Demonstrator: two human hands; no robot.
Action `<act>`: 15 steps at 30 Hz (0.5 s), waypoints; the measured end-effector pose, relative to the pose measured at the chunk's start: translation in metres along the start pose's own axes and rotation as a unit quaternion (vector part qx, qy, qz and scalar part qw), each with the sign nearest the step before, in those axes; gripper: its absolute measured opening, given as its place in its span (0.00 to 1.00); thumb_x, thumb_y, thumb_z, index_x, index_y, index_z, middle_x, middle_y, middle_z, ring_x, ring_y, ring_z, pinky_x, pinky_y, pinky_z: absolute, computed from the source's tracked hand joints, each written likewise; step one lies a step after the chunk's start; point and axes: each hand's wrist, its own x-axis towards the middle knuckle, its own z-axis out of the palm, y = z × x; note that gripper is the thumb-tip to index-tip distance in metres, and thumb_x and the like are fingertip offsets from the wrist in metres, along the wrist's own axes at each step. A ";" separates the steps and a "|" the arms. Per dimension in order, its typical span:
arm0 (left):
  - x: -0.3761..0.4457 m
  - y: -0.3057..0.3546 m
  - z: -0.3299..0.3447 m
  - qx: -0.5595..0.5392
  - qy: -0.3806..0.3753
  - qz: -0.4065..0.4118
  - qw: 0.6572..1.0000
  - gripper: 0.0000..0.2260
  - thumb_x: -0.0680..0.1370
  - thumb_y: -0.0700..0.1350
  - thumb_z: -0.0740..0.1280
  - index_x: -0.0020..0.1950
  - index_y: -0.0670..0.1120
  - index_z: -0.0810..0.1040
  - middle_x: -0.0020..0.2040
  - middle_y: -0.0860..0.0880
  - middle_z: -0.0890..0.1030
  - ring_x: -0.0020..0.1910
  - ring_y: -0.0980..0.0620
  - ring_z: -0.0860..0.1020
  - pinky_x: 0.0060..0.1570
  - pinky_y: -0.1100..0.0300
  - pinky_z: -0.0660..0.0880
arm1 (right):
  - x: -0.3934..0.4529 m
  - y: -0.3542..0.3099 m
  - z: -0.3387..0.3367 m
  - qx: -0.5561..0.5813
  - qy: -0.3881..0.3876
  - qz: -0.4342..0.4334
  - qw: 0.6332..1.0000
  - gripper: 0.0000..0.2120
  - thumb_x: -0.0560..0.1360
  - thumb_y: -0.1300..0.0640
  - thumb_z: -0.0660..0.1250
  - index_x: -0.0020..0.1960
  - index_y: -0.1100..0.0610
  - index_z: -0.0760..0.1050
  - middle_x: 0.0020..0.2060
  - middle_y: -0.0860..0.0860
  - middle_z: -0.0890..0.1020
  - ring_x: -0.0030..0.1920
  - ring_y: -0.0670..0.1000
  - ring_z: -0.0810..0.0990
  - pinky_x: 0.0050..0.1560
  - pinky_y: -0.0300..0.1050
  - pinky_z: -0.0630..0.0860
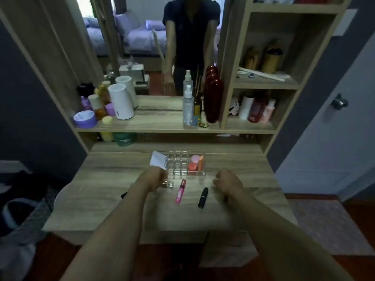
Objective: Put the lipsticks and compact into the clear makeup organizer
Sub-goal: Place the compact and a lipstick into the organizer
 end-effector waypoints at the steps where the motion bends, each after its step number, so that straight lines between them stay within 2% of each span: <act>1: -0.001 -0.005 0.002 0.000 -0.004 -0.020 1.000 0.05 0.73 0.36 0.65 0.44 0.42 0.81 0.50 0.41 0.84 0.45 0.47 0.78 0.43 0.62 0.69 | 0.002 -0.002 0.002 0.008 -0.002 0.013 1.000 0.12 0.76 0.56 0.62 0.55 0.60 0.78 0.57 0.58 0.81 0.56 0.57 0.79 0.56 0.48 0.75; 3: -0.002 -0.011 0.004 -0.007 -0.011 -0.050 0.999 0.06 0.73 0.37 0.65 0.46 0.42 0.81 0.51 0.42 0.83 0.49 0.46 0.80 0.47 0.59 0.74 | 0.007 -0.002 0.005 0.023 0.007 0.030 0.999 0.11 0.76 0.57 0.63 0.54 0.60 0.79 0.56 0.58 0.81 0.56 0.57 0.79 0.55 0.49 0.76; 6: -0.003 -0.021 0.012 0.006 -0.030 -0.050 0.998 0.11 0.70 0.37 0.65 0.51 0.42 0.82 0.54 0.42 0.84 0.54 0.45 0.80 0.55 0.54 0.78 | 0.014 -0.006 0.013 0.031 0.016 0.039 0.999 0.10 0.75 0.58 0.63 0.52 0.61 0.79 0.54 0.59 0.82 0.55 0.58 0.80 0.57 0.51 0.78; 11: 0.001 -0.026 0.025 0.053 -0.005 -0.024 0.998 0.07 0.70 0.39 0.63 0.46 0.44 0.79 0.53 0.43 0.82 0.54 0.41 0.79 0.50 0.52 0.77 | 0.021 -0.034 0.038 0.029 0.029 0.029 0.999 0.08 0.75 0.58 0.64 0.51 0.60 0.78 0.49 0.57 0.83 0.48 0.54 0.81 0.50 0.47 0.80; 15: 0.011 -0.032 0.039 0.083 0.010 0.009 0.996 0.17 0.72 0.40 0.61 0.60 0.50 0.76 0.61 0.46 0.78 0.59 0.41 0.76 0.56 0.51 0.75 | 0.023 -0.068 0.059 0.039 0.042 0.004 0.998 0.15 0.75 0.58 0.65 0.60 0.60 0.72 0.53 0.57 0.81 0.51 0.56 0.81 0.51 0.49 0.80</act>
